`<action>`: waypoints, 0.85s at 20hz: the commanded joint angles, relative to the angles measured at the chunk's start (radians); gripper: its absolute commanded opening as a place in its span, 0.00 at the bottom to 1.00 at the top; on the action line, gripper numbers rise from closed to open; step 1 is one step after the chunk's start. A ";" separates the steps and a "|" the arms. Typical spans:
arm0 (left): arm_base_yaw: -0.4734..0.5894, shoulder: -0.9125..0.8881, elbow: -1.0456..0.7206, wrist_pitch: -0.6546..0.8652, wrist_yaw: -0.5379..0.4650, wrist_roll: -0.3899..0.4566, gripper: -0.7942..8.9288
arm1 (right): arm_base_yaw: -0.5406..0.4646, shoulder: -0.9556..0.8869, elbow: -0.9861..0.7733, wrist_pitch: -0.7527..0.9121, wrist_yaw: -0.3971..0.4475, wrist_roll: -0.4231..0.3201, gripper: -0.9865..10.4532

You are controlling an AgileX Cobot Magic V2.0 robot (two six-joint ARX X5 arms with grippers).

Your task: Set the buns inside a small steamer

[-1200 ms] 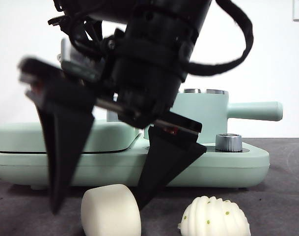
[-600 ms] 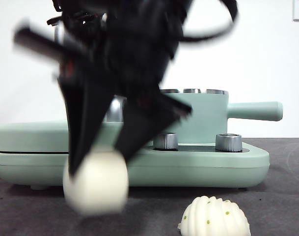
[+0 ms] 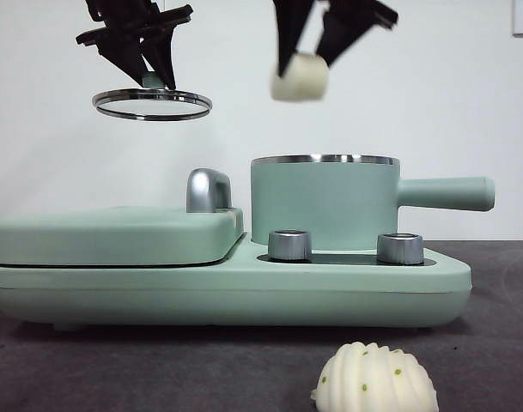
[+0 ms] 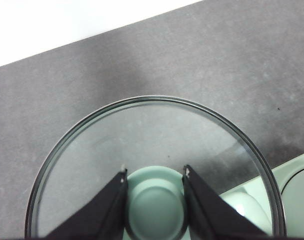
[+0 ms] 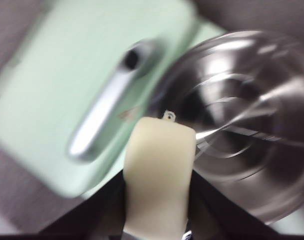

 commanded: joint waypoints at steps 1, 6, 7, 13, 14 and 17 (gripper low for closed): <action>-0.003 -0.005 0.045 0.021 0.001 0.002 0.09 | -0.034 0.080 0.066 -0.010 -0.002 -0.042 0.23; -0.003 -0.005 0.045 0.022 0.001 0.002 0.09 | -0.072 0.198 0.086 -0.006 -0.006 -0.056 0.23; -0.003 -0.005 0.045 0.022 0.001 0.002 0.09 | -0.071 0.219 0.086 0.003 -0.008 -0.056 0.23; -0.003 -0.005 0.045 0.022 0.001 0.002 0.09 | -0.069 0.285 0.086 0.031 -0.055 -0.055 0.23; -0.003 -0.005 0.045 0.022 0.001 0.002 0.09 | -0.069 0.294 0.086 0.039 -0.053 -0.055 0.23; -0.003 -0.005 0.045 0.022 0.001 0.002 0.09 | -0.069 0.299 0.086 0.047 -0.040 -0.056 0.29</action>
